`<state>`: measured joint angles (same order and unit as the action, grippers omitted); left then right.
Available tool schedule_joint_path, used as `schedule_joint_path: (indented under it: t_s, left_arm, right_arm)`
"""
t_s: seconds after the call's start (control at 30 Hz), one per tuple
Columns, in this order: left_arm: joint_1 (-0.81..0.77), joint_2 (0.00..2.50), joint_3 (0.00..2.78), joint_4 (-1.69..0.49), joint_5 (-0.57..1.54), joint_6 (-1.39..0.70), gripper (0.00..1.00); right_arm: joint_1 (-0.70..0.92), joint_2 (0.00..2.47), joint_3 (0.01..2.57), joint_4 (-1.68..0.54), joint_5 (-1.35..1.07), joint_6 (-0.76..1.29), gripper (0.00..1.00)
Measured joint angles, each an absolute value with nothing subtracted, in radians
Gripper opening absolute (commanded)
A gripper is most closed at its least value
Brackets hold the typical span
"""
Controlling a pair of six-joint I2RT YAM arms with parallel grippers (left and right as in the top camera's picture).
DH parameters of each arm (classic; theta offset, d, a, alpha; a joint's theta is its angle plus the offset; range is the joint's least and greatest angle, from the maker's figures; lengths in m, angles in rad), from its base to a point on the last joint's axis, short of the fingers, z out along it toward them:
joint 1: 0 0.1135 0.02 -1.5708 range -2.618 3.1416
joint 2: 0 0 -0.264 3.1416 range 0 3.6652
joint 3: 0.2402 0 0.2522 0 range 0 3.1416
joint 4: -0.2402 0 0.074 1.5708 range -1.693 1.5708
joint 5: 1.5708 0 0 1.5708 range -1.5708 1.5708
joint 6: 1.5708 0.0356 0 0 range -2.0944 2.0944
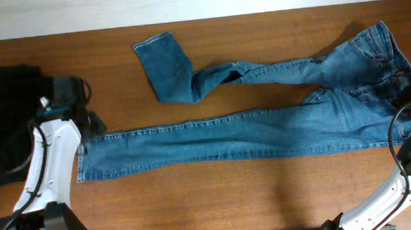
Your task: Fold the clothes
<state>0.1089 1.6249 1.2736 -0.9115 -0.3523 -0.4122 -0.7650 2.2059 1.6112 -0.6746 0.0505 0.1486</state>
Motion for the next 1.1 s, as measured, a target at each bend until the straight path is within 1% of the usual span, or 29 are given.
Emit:
schedule_joint_path:
  t_s: [0.1, 0.23, 0.33, 0.5, 0.57, 0.6, 0.8, 0.87, 0.93, 1.03, 1.1]
  left_arm:
    - [0.094, 1.621, 1.341, -0.903, -0.22, -0.386, 0.97]
    - [0.071, 1.614, 1.349, -0.941, -0.056, -0.369, 0.97]
    - [0.049, 1.613, 1.336, -0.965, 0.006, -0.361, 0.97]
    - [0.006, 1.613, 1.243, -0.924, 0.052, -0.358, 0.98]
    - [-0.011, 1.613, 1.196, -0.894, 0.059, -0.358, 0.98]
    - [-0.019, 1.613, 1.174, -0.879, 0.063, -0.358, 0.98]
    - [-0.031, 1.613, 1.073, -0.846, 0.072, -0.358, 0.98]
    - [-0.031, 1.613, 1.056, -0.846, 0.073, -0.358, 0.98]
    - [-0.031, 1.613, 1.047, -0.846, 0.073, -0.358, 0.98]
    - [-0.031, 1.613, 1.035, -0.839, 0.072, -0.358, 0.98]
    - [-0.031, 1.613, 1.021, -0.82, 0.063, -0.358, 0.98]
  right_arm:
    - [-0.764, 2.221, 1.661, -0.743, 0.018, 0.149, 0.75]
    - [-0.741, 2.223, 1.718, -0.842, -0.056, 0.146, 0.76]
    - [-0.701, 2.222, 1.753, -0.899, -0.091, 0.146, 0.76]
    - [-0.634, 2.212, 1.758, -1.01, -0.123, 0.144, 0.71]
    - [-0.619, 2.208, 1.758, -1.059, -0.124, 0.144, 0.66]
    - [-0.615, 2.206, 1.758, -1.088, -0.117, 0.142, 0.65]
    - [-0.614, 2.203, 1.758, -1.235, -0.074, 0.137, 0.44]
    - [-0.614, 2.202, 1.758, -1.275, -0.068, 0.133, 0.37]
    - [-0.614, 2.202, 1.758, -1.306, -0.056, 0.132, 0.26]
    - [-0.614, 2.202, 1.758, -1.327, -0.039, 0.133, 0.2]
    - [-0.614, 2.202, 1.758, -1.328, -0.024, 0.13, 0.13]
